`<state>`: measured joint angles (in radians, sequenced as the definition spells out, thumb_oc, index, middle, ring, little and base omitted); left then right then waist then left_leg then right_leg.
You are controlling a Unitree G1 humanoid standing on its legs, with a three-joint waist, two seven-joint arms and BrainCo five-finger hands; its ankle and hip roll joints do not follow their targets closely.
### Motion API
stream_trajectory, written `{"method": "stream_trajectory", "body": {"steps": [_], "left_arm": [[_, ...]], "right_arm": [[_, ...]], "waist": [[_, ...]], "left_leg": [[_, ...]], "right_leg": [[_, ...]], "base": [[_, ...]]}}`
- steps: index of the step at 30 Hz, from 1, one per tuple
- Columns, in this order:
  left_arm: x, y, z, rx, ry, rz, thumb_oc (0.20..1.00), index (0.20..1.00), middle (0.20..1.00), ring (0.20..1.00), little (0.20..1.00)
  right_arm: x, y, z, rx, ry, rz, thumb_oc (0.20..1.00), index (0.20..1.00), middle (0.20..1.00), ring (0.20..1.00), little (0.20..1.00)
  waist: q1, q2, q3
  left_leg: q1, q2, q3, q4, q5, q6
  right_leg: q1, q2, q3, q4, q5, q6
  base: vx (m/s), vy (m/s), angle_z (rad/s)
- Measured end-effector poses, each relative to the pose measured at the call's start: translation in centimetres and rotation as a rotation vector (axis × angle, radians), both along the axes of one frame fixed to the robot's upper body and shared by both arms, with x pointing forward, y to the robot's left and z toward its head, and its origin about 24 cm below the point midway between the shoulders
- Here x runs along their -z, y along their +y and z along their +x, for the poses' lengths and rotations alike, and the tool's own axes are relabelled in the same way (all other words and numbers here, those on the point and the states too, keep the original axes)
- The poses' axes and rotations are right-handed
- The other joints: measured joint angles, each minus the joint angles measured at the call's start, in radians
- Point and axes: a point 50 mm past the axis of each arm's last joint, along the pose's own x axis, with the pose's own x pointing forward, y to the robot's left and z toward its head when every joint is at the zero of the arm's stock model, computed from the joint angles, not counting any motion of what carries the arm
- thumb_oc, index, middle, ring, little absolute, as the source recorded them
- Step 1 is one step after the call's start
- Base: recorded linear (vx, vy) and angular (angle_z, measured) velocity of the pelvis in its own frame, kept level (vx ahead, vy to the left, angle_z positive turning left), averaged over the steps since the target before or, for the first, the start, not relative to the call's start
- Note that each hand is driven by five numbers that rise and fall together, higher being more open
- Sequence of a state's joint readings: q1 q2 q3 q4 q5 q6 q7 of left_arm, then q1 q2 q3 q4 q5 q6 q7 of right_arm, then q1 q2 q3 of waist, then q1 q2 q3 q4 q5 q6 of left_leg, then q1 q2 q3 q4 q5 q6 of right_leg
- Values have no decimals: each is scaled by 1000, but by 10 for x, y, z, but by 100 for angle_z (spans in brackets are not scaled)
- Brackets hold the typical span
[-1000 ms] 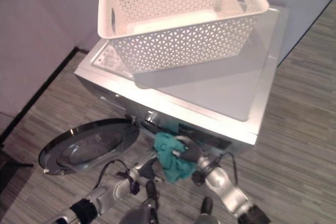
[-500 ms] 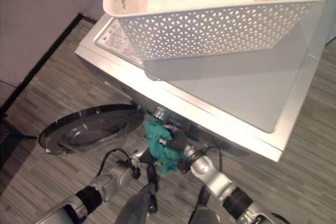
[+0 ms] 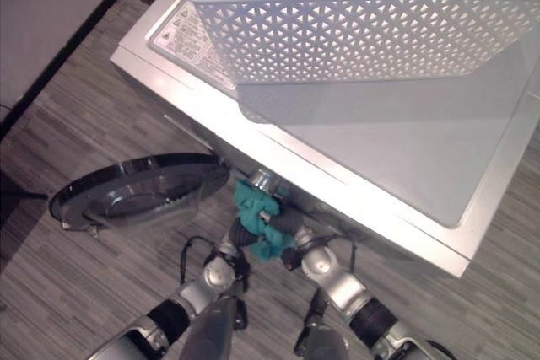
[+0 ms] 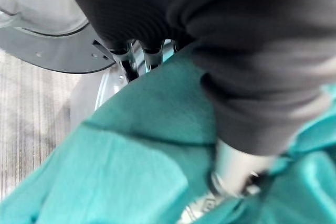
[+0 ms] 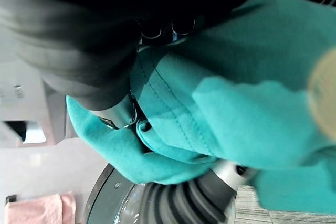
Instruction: Grab the laundry basket,head to the washer,open it,put in the laundry and shut it.
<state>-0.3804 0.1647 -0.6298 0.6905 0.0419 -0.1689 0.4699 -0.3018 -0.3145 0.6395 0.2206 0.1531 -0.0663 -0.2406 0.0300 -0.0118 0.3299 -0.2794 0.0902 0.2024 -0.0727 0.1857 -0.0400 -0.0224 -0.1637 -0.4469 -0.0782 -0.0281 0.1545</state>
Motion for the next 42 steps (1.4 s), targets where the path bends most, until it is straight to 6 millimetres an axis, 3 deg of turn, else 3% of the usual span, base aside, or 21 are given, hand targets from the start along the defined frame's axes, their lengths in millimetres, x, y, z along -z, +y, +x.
{"method": "stream_trajectory", "body": {"steps": [13, 14, 15, 16, 28, 35, 40, 41, 42], "left_arm": [[1, 0, 6, -90, 73, -150, 200, 200, 200, 200, 200], [3, 2, 4, -107, 92, -175, 200, 200, 200, 200, 200], [5, 2, 3, -115, 101, -185, 200, 200, 200, 200, 200], [6, 6, 2, -137, 110, -199, 200, 200, 200, 200, 200], [12, 18, 5, -320, 198, -473, 200, 200, 200, 200, 200], [11, 35, 20, -489, 228, -633, 200, 200, 200, 200, 200], [-15, 67, 47, -632, 134, -729, 200, 200, 200, 200, 200], [-29, 87, 57, -699, 75, -763, 200, 200, 200, 200, 200], [-35, 96, 61, -729, 48, -763, 200, 200, 200, 200, 200]], "right_arm": [[0, 8, 4, -2, 21, 30, 222, 222, 222, 222, 222], [2, 8, 3, -2, 30, 30, 567, 567, 567, 567, 567], [4, 8, 3, -2, 36, 29, 821, 821, 821, 821, 821], [7, 10, 2, -2, 52, 30, 1000, 1000, 1000, 1000, 1000], [32, 1, -2, 49, 138, -23, 1000, 1000, 1000, 1000, 1000], [56, -18, -7, 77, 103, -329, 1000, 1000, 1000, 1000, 1000], [85, -63, -30, 124, 131, -614, 1000, 1000, 1000, 1000, 1000], [103, -83, -46, 153, 203, -681, 1000, 1000, 1000, 1000, 1000], [108, -89, -51, 164, 233, -701, 1000, 1000, 1000, 1000, 1000]], "waist": [[-10, -21, 11], [-10, -21, 12], [-9, -21, 12], [-9, -23, 13], [-13, -39, 30], [-43, -92, 71], [-87, -131, 88], [-109, -166, 87], [-110, -176, 88]], "left_leg": [[-30, 4, 5, 1, 1, 2], [-34, 4, 4, 1, 2, 2], [-35, 3, 4, 1, 2, 2], [-35, 3, 4, 1, 2, 2], [-56, 4, 6, 1, 2, 2], [-77, 8, 25, -2, 2, 3], [-97, 20, 30, -1, 2, 3], [-105, 29, 55, -1, 2, 3], [-110, 31, 63, -2, 2, 3]], "right_leg": [[-46, -2, 7, 27, -8, -3], [-49, -4, 6, 27, -8, -3], [-49, -4, 4, 28, -8, -3], [-49, -3, 3, 28, -8, -3], [-71, -2, 4, 28, -9, -2], [-113, -8, 24, 41, -9, -2], [-139, -1, 32, 42, -7, -4], [-162, 4, 53, 42, 0, -9], [-174, 8, 63, 41, 3, -12]], "base": [[-8, 3, -1], [0, 0, 0], [-4, -10, 4], [0, 0, 0], [1, 1, -1], [4, 10, -7], [-5, -1, -8], [-4, 3, -36], [6, -2, -40]]}}
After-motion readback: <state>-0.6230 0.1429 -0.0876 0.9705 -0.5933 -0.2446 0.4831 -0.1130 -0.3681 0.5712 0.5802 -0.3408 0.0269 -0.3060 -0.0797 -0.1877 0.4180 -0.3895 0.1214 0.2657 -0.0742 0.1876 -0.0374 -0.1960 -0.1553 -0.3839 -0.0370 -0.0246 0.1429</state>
